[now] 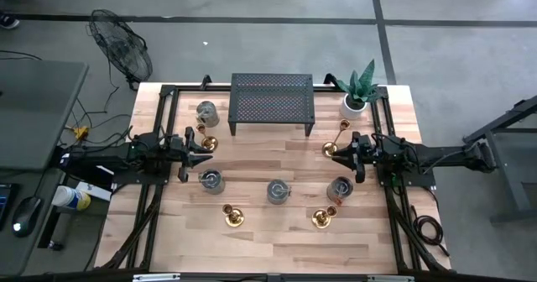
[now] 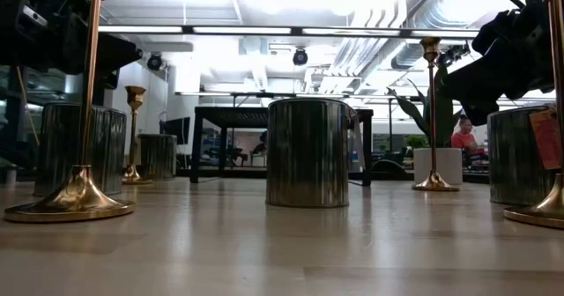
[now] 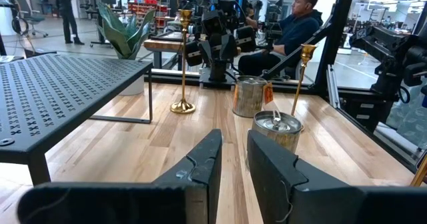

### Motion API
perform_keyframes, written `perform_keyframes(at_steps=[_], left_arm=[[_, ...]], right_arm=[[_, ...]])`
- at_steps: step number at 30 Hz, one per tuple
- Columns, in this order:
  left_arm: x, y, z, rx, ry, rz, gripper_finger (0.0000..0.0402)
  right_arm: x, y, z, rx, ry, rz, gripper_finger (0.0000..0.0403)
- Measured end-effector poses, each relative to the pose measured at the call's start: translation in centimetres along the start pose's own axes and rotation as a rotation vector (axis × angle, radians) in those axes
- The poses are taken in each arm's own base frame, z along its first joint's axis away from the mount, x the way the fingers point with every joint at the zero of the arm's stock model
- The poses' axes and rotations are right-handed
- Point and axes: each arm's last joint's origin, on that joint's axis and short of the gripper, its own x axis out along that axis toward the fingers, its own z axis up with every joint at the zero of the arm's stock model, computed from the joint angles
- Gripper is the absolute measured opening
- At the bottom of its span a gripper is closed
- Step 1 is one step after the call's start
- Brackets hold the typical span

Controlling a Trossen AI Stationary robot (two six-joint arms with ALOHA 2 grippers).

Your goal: Pick & Place candle stick holders

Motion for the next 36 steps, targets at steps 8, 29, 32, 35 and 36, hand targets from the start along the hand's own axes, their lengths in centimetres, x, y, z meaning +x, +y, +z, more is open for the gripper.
perform_keyframes(at_steps=[8, 29, 32, 35, 36], left_arm=[[0.0, 0.0, 0.0, 0.0, 0.0, 0.0, 0.0072], [0.0, 0.0, 0.0, 0.0, 0.0, 0.0, 0.0072], [0.0, 0.0, 0.0, 0.0, 0.0, 0.0, 0.0072], [0.0, 0.0, 0.0, 0.0, 0.0, 0.0, 0.0072], [0.0, 0.0, 0.0, 0.0, 0.0, 0.0, 0.0072]], right_arm=[[0.0, 0.01, 0.01, 0.0, 0.0, 0.0, 0.0098], [0.0, 0.0, 0.01, 0.0, 0.0, 0.0, 0.0098], [0.0, 0.0, 0.0, 0.0, 0.0, 0.0, 0.0098], [0.0, 0.0, 0.0, 0.057, 0.0, 0.0, 0.0098], [0.0, 0.0, 0.0, 0.097, 0.0, 0.0, 0.0098]])
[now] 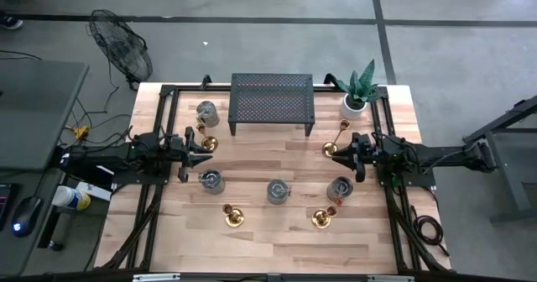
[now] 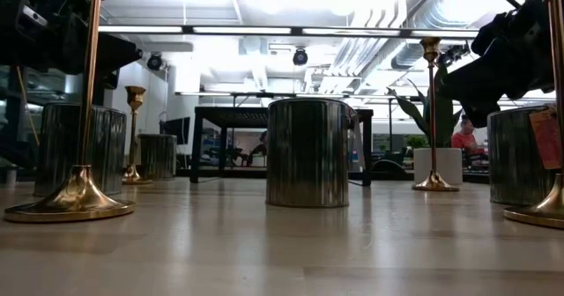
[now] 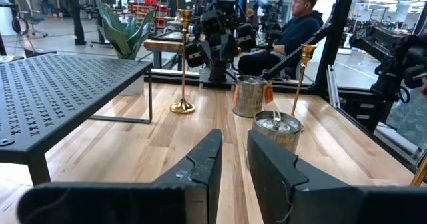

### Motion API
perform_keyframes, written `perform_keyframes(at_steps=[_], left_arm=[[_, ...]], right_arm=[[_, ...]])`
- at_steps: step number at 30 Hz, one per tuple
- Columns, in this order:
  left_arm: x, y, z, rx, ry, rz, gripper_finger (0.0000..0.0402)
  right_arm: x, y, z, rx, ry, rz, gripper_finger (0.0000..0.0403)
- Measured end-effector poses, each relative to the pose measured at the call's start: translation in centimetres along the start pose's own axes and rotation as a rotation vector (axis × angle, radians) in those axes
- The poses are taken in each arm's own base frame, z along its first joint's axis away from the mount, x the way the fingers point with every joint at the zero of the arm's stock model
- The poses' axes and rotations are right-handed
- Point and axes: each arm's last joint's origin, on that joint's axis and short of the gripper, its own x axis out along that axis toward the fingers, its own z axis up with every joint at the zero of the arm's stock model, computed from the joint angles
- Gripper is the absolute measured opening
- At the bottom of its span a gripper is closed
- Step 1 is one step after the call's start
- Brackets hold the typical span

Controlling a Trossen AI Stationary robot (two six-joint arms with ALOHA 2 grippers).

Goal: Pick & Place candle stick holders
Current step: Put the gold candle holder on the shelf

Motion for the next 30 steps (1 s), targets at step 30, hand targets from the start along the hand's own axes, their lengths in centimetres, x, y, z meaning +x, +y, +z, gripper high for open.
perform_keyframes(at_steps=[30], left_arm=[[0.0, 0.0, 0.0, 0.0, 0.0, 0.0, 0.0072]], right_arm=[[-2.9, 1.7, 4.5, -0.07, 0.016, -0.431, 0.0098]])
